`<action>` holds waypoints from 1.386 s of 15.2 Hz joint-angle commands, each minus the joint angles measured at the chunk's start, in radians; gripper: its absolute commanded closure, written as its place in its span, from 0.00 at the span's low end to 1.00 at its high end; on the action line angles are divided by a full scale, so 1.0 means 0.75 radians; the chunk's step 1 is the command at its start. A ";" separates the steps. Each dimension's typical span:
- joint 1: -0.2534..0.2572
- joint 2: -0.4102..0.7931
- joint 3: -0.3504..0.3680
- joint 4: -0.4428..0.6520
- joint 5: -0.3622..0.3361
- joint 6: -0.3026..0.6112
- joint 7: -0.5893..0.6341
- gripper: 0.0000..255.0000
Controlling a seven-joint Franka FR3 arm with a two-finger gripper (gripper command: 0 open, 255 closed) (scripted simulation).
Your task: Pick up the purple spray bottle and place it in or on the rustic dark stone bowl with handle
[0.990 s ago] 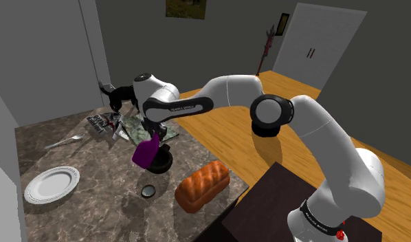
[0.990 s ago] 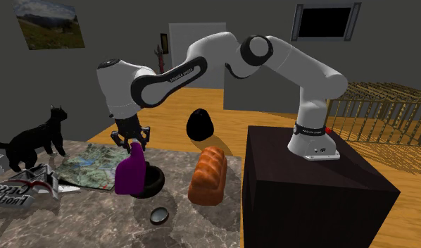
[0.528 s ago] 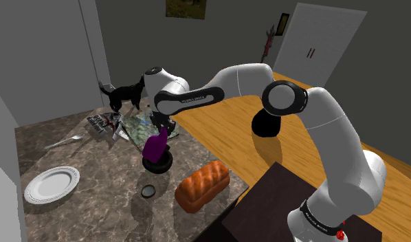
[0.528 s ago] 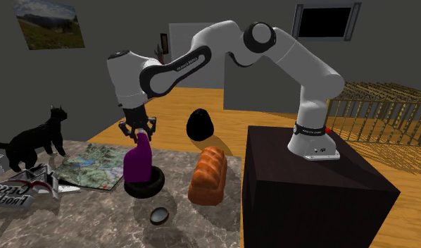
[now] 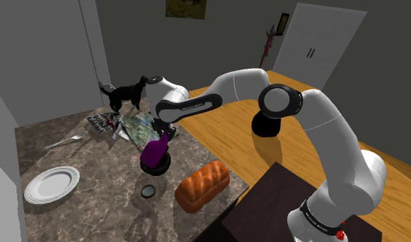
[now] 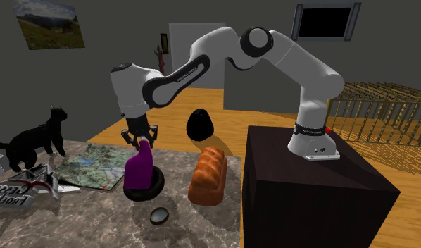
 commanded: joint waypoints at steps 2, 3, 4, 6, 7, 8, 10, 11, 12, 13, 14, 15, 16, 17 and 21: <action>0.003 0.032 -0.012 -0.004 -0.013 0.034 0.008 1.00; 0.005 0.042 -0.015 -0.003 -0.017 0.043 0.011 1.00; 0.007 0.053 -0.019 -0.001 -0.020 0.052 0.013 1.00; 0.012 0.075 -0.027 0.004 -0.028 0.070 0.018 1.00; 0.015 0.088 -0.031 0.007 -0.032 0.079 0.020 1.00; 0.014 0.088 -0.031 0.007 -0.032 0.079 0.020 1.00; 0.015 0.088 -0.031 0.007 -0.032 0.079 0.020 1.00; 0.015 0.088 -0.031 0.007 -0.032 0.079 0.020 1.00; 0.015 0.088 -0.031 0.007 -0.032 0.079 0.020 1.00; 0.015 0.088 -0.031 0.007 -0.032 0.079 0.020 1.00; 0.015 0.088 -0.031 0.007 -0.032 0.079 0.020 1.00; 0.015 0.088 -0.031 0.007 -0.032 0.079 0.020 1.00; 0.015 0.088 -0.031 0.007 -0.032 0.079 0.020 0.00; 0.015 0.088 -0.031 0.007 -0.032 0.079 0.020 0.00; 0.015 0.088 -0.031 0.007 -0.032 0.079 0.020 0.00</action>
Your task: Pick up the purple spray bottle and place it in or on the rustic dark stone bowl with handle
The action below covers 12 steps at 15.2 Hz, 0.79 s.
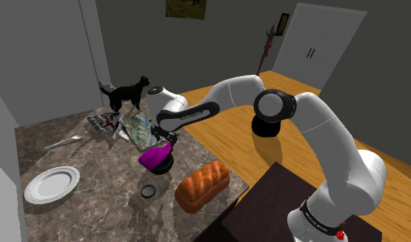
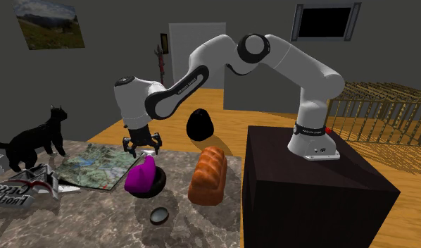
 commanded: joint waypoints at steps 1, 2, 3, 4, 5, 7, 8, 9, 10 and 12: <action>-0.001 -0.025 0.010 -0.001 0.009 -0.024 -0.003 0.00; -0.001 -0.048 0.019 0.001 0.019 -0.049 -0.007 0.00; 0.000 -0.071 0.028 0.005 0.028 -0.076 -0.011 0.00; 0.001 -0.087 0.035 0.010 0.036 -0.097 -0.015 0.00; 0.001 -0.087 0.035 0.010 0.036 -0.097 -0.015 0.00; 0.001 -0.087 0.035 0.010 0.036 -0.097 -0.015 0.00; 0.001 -0.087 0.035 0.010 0.036 -0.097 -0.015 0.00; 0.001 -0.087 0.035 0.010 0.036 -0.097 -0.015 0.00; 0.001 -0.087 0.035 0.010 0.036 -0.097 -0.015 0.00; 0.001 -0.087 0.035 0.010 0.036 -0.097 -0.015 0.00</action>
